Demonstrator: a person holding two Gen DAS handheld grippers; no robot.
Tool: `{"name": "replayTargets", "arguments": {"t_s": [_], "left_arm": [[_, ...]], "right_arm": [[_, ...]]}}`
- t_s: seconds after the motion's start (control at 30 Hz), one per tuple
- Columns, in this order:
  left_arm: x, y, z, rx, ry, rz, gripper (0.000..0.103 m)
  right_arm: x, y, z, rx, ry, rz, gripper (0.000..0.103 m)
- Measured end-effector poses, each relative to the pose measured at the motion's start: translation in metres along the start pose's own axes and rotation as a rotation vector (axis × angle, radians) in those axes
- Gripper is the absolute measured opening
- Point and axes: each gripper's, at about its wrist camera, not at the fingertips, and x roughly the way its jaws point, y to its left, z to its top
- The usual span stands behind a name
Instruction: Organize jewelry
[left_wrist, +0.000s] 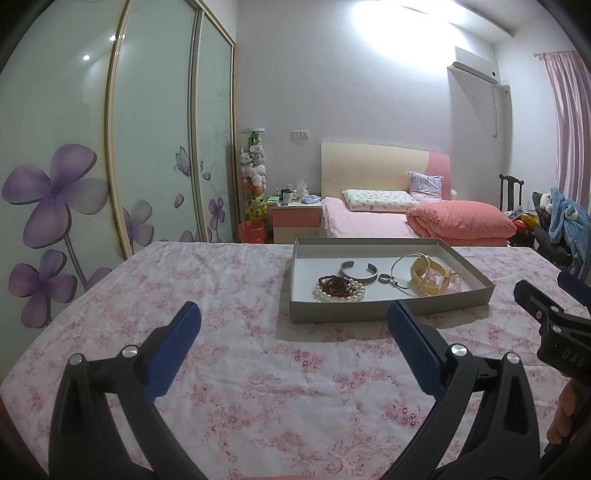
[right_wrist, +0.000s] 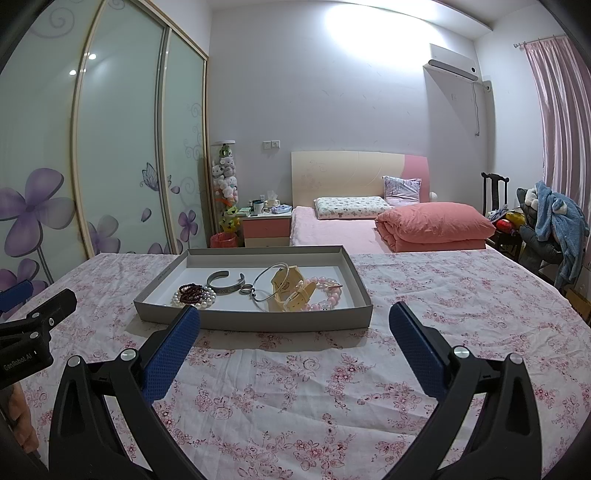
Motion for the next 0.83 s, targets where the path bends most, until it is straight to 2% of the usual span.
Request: {"name": "replayTargets", "arguments": {"t_s": [0.83], "left_arm": [[0.0005, -0.0006, 0.0064, -0.015, 0.006, 0.008, 0.099]], "right_arm": [[-0.0016, 0.0038, 0.0016, 0.008, 0.001, 0.0, 0.101]]}}
